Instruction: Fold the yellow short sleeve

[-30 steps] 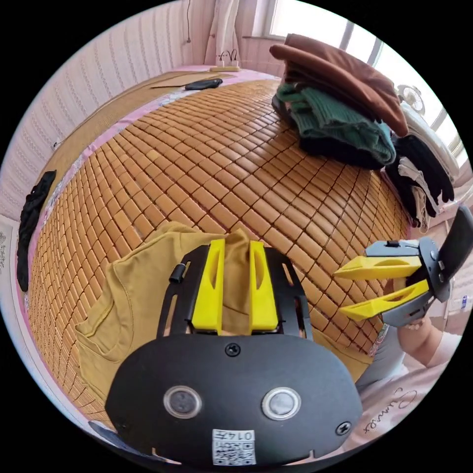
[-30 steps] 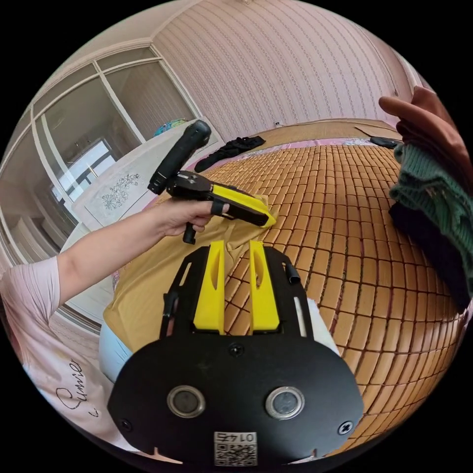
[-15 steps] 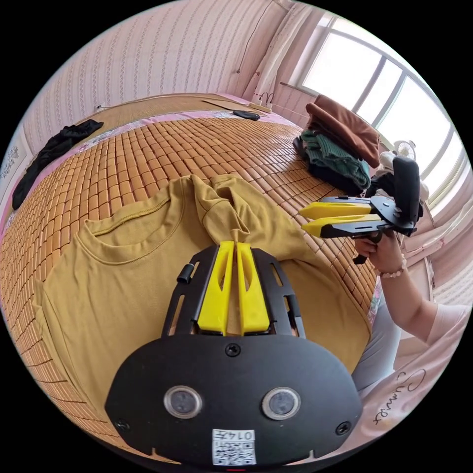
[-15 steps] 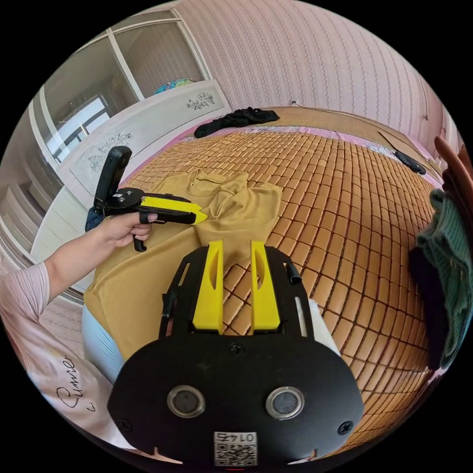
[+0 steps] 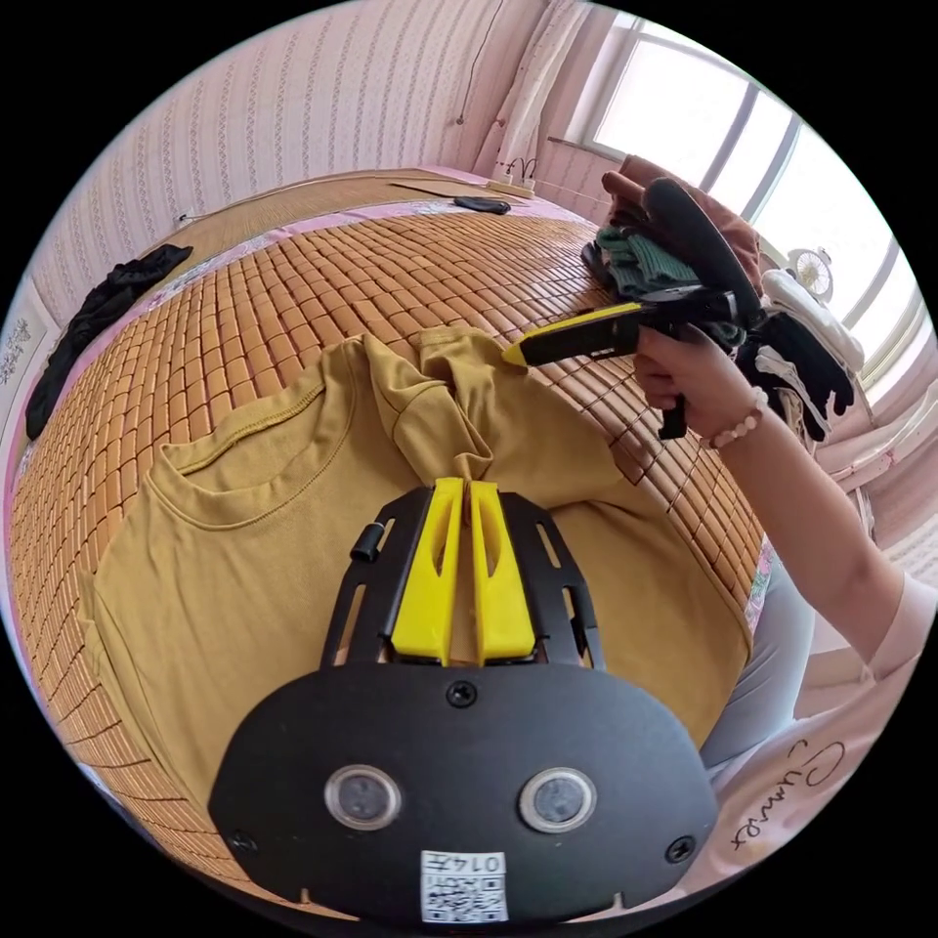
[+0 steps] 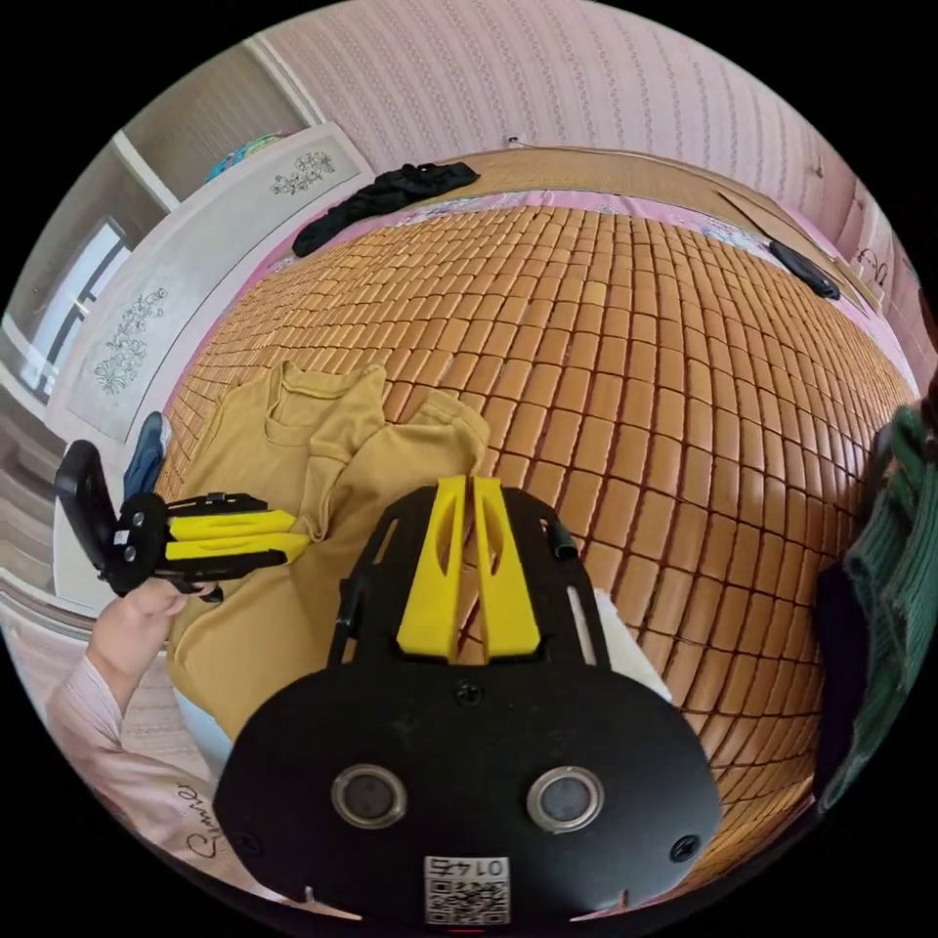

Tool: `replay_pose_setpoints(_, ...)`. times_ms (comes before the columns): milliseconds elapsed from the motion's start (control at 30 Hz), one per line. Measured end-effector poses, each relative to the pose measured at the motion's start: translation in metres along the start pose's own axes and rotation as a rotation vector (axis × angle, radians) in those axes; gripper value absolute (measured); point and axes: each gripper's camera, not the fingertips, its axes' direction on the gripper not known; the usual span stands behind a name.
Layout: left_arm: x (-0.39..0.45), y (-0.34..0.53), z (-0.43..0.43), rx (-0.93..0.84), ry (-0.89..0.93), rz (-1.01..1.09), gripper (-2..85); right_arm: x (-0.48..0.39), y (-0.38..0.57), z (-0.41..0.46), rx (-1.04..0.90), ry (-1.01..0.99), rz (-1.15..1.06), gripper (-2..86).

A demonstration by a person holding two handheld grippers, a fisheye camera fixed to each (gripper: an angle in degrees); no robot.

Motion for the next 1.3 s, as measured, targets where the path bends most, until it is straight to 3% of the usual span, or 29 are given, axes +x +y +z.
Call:
replay_pose_setpoints(233,0.033,-0.016,-0.028,0.108,0.013,0.093,1.3,0.017,0.111,-0.112,0.295,-0.169,-0.055,0.0)
replay_pose_setpoints(367,0.052,-0.037,-0.038,0.095,-0.029,0.103,5.9,0.029,0.157,-0.125,0.304,-0.154,-0.021,0.8)
replay_pose_setpoints(467,0.068,-0.056,-0.057,0.12,-0.08,0.126,6.3,0.056,0.183,-0.122,0.334,-0.073,0.072,1.5)
replay_pose_setpoints(600,0.112,-0.092,-0.069,0.14,-0.102,0.221,4.5,0.088,0.202,-0.132,0.341,-0.107,0.131,1.8)
replay_pose_setpoints(833,0.227,-0.165,0.025,-0.116,-0.084,0.442,8.6,0.121,0.226,-0.137,0.372,-0.15,0.17,2.0)
replay_pose_setpoints(933,0.249,-0.174,0.057,-0.223,-0.141,0.505,3.9,0.131,0.234,-0.139,0.383,-0.171,0.17,2.1)
replay_pose_setpoints(1300,0.239,-0.13,-0.097,0.155,-0.177,0.512,-0.6,0.155,0.251,-0.128,0.453,-0.366,0.075,6.4)
